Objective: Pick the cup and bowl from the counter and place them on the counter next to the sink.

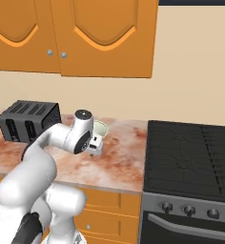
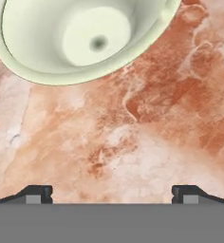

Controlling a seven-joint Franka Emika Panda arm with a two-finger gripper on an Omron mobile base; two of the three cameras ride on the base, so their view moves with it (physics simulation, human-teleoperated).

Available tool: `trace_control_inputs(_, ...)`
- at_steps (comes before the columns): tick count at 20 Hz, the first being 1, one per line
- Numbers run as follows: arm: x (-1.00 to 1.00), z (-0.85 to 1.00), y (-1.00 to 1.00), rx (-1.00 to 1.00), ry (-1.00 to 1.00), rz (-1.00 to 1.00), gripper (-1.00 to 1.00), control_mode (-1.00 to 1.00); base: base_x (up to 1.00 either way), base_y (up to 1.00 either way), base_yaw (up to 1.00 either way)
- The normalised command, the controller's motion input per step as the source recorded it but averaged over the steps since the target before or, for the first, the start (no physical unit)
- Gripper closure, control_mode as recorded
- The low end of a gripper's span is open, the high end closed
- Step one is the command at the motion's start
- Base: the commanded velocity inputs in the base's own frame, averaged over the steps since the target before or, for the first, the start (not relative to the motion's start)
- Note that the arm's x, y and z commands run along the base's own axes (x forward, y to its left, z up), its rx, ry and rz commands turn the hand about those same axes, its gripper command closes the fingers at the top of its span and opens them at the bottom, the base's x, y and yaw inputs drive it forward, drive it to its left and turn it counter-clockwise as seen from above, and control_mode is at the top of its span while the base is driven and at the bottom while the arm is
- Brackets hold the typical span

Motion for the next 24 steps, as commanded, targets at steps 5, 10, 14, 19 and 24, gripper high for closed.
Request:
trace_control_inputs(5, 0.45, 0.16, -0.1, 0.08, 0.0, -0.1, -1.0, -1.0, 0.0, 0.0, 0.0)
trace_control_inputs(10, -0.03, 0.17, -0.24, 0.15, 0.0, -0.14, -1.0, -1.0, 0.0, 0.0, 0.0)
trace_control_inputs(14, 0.52, -0.01, -0.01, 0.01, 0.0, -0.14, -1.0, -1.0, 0.0, 0.0, 0.0)
trace_control_inputs(19, 0.69, -0.09, 0.0, 0.0, 0.04, -0.12, -1.0, -1.0, 0.0, 0.0, 0.0)
trace_control_inputs(24, 0.42, -0.09, 0.0, 0.0, 0.04, -0.09, -1.0, -1.0, 0.0, 0.0, 0.0)
